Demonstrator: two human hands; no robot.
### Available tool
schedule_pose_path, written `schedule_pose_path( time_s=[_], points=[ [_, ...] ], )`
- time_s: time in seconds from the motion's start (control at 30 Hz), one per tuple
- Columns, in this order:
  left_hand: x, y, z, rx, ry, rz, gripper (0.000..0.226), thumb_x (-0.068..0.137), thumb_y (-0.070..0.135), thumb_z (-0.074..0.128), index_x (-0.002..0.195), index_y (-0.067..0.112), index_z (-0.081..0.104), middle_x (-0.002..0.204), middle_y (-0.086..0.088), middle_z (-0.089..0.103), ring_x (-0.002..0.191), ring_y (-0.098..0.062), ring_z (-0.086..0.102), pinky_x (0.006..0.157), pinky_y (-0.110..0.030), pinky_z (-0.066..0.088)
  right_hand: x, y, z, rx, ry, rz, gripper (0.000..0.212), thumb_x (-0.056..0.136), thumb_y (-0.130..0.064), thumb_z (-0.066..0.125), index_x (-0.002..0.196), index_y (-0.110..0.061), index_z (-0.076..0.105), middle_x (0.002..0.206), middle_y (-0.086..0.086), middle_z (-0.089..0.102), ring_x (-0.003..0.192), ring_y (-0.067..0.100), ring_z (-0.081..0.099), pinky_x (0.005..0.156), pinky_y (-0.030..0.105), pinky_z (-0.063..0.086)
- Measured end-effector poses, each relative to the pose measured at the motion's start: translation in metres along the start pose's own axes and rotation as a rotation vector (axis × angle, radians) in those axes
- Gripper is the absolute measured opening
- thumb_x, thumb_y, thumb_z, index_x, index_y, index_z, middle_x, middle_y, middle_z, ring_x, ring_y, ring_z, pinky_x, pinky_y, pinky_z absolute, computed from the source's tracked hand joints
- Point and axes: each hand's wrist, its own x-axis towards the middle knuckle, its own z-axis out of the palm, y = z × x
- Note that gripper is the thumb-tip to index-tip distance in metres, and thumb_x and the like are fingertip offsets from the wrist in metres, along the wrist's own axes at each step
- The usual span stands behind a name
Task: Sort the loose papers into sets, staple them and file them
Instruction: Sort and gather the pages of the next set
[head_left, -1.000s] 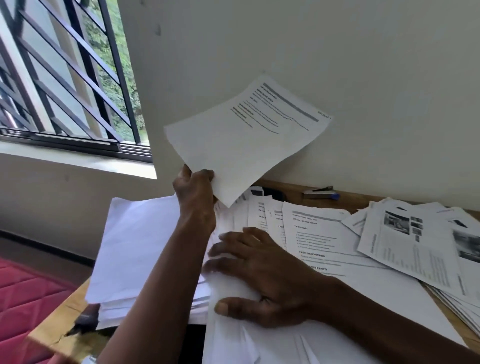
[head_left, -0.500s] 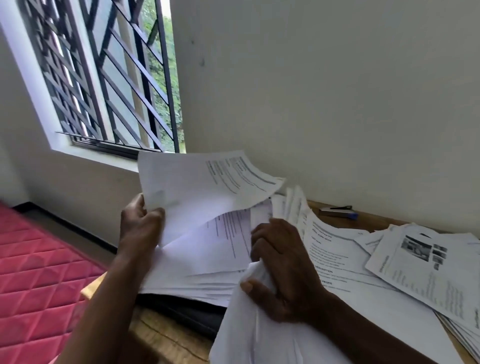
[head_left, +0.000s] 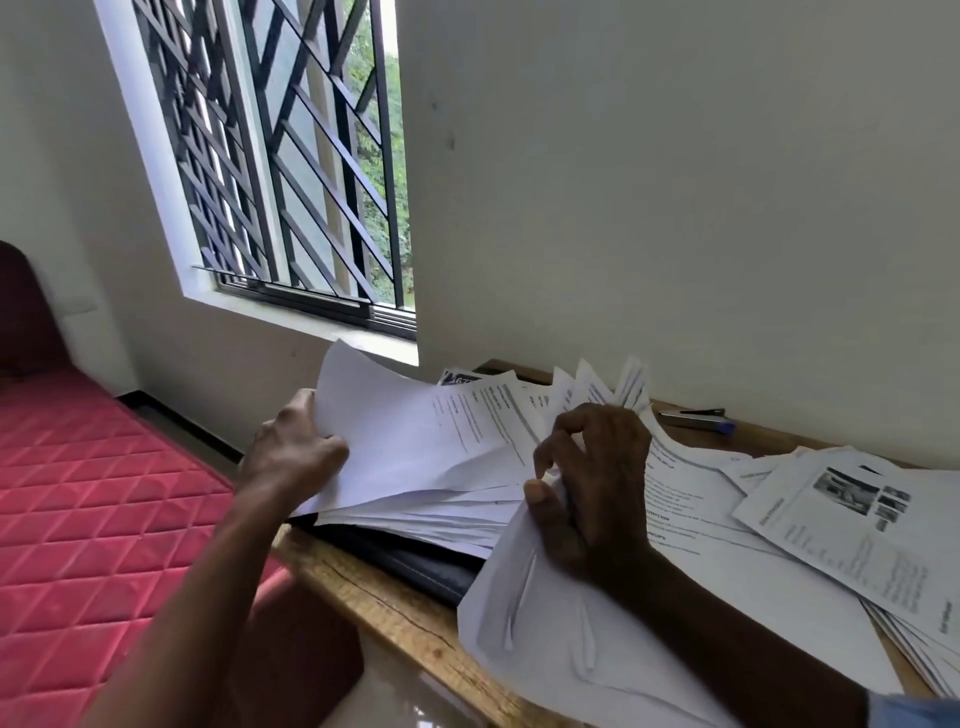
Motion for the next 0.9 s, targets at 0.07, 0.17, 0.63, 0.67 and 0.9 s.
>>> schedule_pose_path(
  time_s=[0.07,0.17,0.63,0.67,0.9],
  points=[
    [-0.002,-0.001,0.001,-0.035,0.041,0.013,0.044,0.063,0.032,0.047,0.106,0.024,0.054,0.088,-0.011,0.069,0.083,-0.035,0.065,0.076,-0.043,0.057,-0.001,0.000,-0.002,0.022,0.031,0.039,0.060,0.103,-0.053,0.029,0.078,-0.011,0.064,0.096,0.006,0.056,0.100,0.026,0.052,0.094,0.045,0.034],
    [-0.003,-0.001,0.001,-0.076,0.105,0.028,0.045,0.065,0.035,0.048,0.108,0.024,0.053,0.091,-0.013,0.069,0.084,-0.037,0.065,0.077,-0.045,0.057,-0.004,0.009,0.004,0.160,0.134,0.296,0.052,0.108,-0.044,0.028,0.082,-0.011,0.059,0.096,0.007,0.055,0.097,0.030,0.052,0.088,0.048,0.038],
    [-0.044,0.075,0.017,-0.576,-0.387,0.187,0.059,0.089,0.063,0.065,0.129,0.020,0.067,0.110,-0.004,0.078,0.093,-0.020,0.077,0.084,-0.043,0.062,-0.007,0.027,0.012,0.332,0.278,0.546,0.027,0.109,-0.018,0.034,0.087,-0.019,0.049,0.090,-0.002,0.050,0.093,0.016,0.050,0.086,0.029,0.037],
    [-0.046,0.089,0.020,-0.662,-0.581,0.094,0.061,0.089,0.066,0.060,0.125,0.018,0.067,0.107,-0.007,0.079,0.093,-0.025,0.078,0.080,-0.042,0.062,-0.006,0.024,0.011,0.333,0.267,0.523,0.027,0.109,-0.018,0.034,0.088,-0.027,0.048,0.091,0.000,0.051,0.093,0.021,0.050,0.088,0.036,0.040],
    [-0.024,0.137,0.066,-0.468,-0.874,-0.016,0.057,0.086,0.066,0.070,0.118,0.019,0.072,0.092,-0.001,0.080,0.081,-0.019,0.077,0.076,-0.034,0.062,0.000,0.015,0.007,0.457,0.254,0.486,0.021,0.107,-0.024,0.038,0.118,-0.028,0.056,0.121,0.000,0.047,0.115,0.033,0.053,0.077,0.045,0.061]
  ],
)
